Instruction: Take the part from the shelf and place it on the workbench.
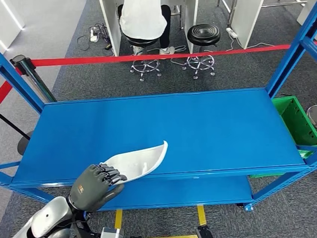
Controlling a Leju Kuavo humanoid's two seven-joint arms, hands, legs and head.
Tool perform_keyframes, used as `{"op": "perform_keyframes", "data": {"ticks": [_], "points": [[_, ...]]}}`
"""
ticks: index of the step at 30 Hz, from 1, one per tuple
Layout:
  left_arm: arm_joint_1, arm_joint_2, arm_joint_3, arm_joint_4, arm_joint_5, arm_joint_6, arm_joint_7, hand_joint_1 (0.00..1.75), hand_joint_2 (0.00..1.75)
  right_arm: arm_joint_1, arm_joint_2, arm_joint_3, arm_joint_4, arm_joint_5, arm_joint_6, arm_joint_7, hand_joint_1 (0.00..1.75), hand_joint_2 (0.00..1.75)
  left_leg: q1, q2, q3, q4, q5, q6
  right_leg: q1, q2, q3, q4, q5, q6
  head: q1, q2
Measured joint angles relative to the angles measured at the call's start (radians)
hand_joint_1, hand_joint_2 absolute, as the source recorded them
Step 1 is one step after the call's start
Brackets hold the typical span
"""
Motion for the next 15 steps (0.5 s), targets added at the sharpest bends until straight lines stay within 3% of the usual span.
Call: {"op": "perform_keyframes", "data": {"ticks": [1, 2, 3, 5, 7, 8, 11, 12, 13, 15], "points": [[0.003, 0.001, 0.003, -0.002, -0.006, 0.005, 0.003, 1.75, 1.75, 0.001, 0.0, 0.0, 0.0, 0.001, 0.001, 0.0, 0.0, 1.75, 0.0, 0.0, -0.01, 0.057, -0.028, 0.001, 0.002, -0.002, -0.013, 0.0, 0.009, -0.001, -0.001, 0.0], [0.006, 0.001, 0.007, -0.004, -0.012, 0.009, 0.006, 1.75, 1.75, 0.002, 0.001, 0.0, 0.0, 0.002, 0.002, 0.0, 0.0, 1.75, -0.001, 0.0, -0.006, 0.086, -0.035, 0.003, 0.004, -0.004, -0.025, 0.0, 0.018, -0.001, -0.002, 0.0], [0.009, 0.001, 0.01, -0.005, -0.018, 0.013, 0.008, 1.75, 1.75, 0.003, 0.001, 0.0, 0.0, 0.002, 0.004, 0.001, 0.0, 1.75, -0.001, 0.0, 0.016, 0.08, -0.026, 0.006, 0.006, -0.002, -0.036, 0.0, 0.026, 0.001, -0.002, 0.0], [0.012, 0.001, 0.014, -0.006, -0.031, 0.021, 0.013, 1.75, 1.75, 0.003, 0.001, 0.0, 0.0, 0.003, 0.011, 0.004, 0.0, 1.75, -0.003, -0.011, 0.112, -0.03, 0.007, 0.017, 0.006, 0.005, -0.054, 0.0, 0.042, 0.009, -0.002, 0.0], [0.013, 0.001, 0.014, -0.007, -0.04, 0.029, 0.017, 1.75, 1.75, 0.002, 0.002, 0.0, 0.0, 0.004, 0.022, 0.009, 0.0, 1.75, -0.005, -0.031, 0.202, -0.154, 0.013, 0.025, 0.008, 0.014, -0.066, 0.0, 0.058, 0.021, -0.001, 0.0], [0.013, 0.001, 0.014, -0.007, -0.042, 0.033, 0.018, 1.75, 1.75, 0.002, 0.002, 0.0, 0.0, 0.005, 0.026, 0.01, 0.0, 1.75, -0.007, -0.037, 0.222, -0.187, 0.009, 0.026, 0.008, 0.018, -0.07, -0.003, 0.067, 0.027, -0.003, 0.0], [0.012, 0.0, 0.014, -0.007, -0.043, 0.038, 0.021, 1.75, 1.75, 0.004, 0.002, 0.0, 0.0, 0.004, 0.039, 0.013, 0.0, 1.75, -0.009, -0.017, 0.215, -0.202, 0.025, 0.037, 0.004, 0.029, -0.079, -0.015, 0.087, 0.048, -0.005, 0.0], [0.01, -0.002, 0.013, -0.007, -0.042, 0.04, 0.022, 1.75, 1.75, 0.004, 0.001, 0.0, 0.0, 0.002, 0.042, 0.014, 0.0, 1.75, -0.009, -0.007, 0.209, -0.205, 0.035, 0.045, 0.004, 0.024, -0.088, -0.003, 0.07, 0.052, -0.002, 0.0], [0.007, -0.006, 0.012, -0.007, -0.039, 0.042, 0.022, 1.75, 1.75, 0.005, 0.0, 0.0, 0.001, -0.001, 0.044, 0.015, 0.0, 1.75, -0.008, 0.003, 0.199, -0.209, 0.046, 0.053, 0.005, 0.016, -0.101, 0.03, 0.034, 0.056, 0.001, 0.0], [-0.003, -0.017, 0.005, -0.005, -0.032, 0.043, 0.022, 1.75, 1.75, 0.006, -0.004, -0.002, 0.001, -0.014, 0.047, 0.009, 0.0, 1.75, -0.011, 0.019, 0.176, -0.209, 0.066, 0.063, 0.006, 0.0, -0.132, 0.148, -0.061, 0.06, 0.008, 0.0]]}}
